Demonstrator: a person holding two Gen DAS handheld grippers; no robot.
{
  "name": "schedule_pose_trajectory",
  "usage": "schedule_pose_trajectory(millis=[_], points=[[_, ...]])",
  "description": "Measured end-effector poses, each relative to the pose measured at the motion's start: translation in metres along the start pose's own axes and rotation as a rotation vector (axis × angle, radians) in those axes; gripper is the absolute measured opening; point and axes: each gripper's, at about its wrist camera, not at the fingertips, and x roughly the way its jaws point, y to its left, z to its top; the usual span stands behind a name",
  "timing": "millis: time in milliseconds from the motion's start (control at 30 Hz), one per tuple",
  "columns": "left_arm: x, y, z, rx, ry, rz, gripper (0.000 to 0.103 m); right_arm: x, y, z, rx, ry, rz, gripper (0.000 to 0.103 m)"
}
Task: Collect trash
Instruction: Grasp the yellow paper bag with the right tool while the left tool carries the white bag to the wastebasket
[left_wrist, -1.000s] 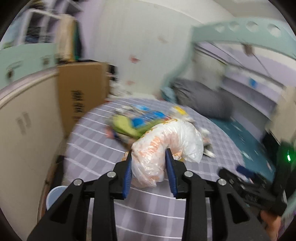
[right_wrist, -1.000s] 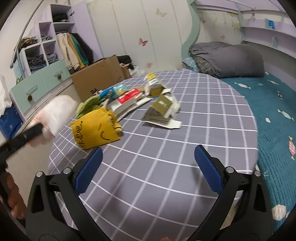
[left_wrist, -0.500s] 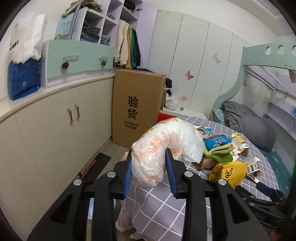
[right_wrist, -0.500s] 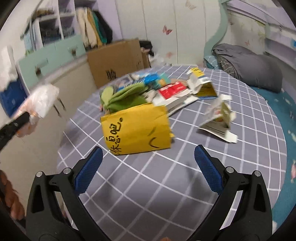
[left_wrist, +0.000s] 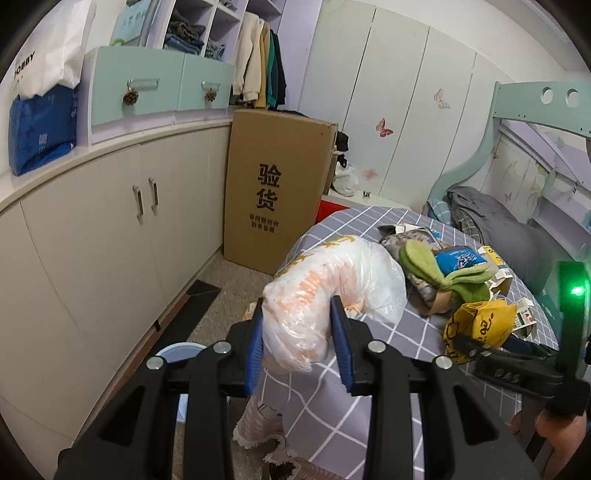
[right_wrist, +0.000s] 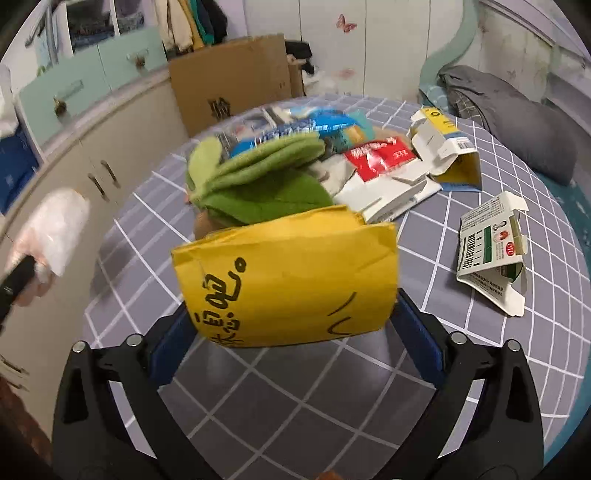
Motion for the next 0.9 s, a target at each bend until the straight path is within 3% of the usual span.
schedule_pose_trajectory(millis=[133, 233, 500, 733, 900], points=[[0.001, 0.014, -0.002, -0.016, 0.014, -0.023, 0.033, -0.017, 0.006, -0.007, 0.005, -0.059, -0.038, 0.089], [-0.002, 0.025, -0.003, -0.027, 0.012, -0.024, 0.033, -0.039, 0.02, -0.014, 0.016, -0.104, -0.007, 0.089], [-0.006, 0.094, -0.009, -0.13, 0.015, 0.035, 0.033, -0.063, 0.132, -0.01, -0.153, -0.18, 0.165, 0.089], [0.014, 0.185, -0.022, -0.235, 0.063, 0.217, 0.033, 0.001, 0.248, -0.01, -0.29, -0.065, 0.326, 0.089], [0.042, 0.244, -0.035, -0.284, 0.115, 0.329, 0.033, 0.074, 0.303, -0.023, -0.343, 0.047, 0.351, 0.089]])
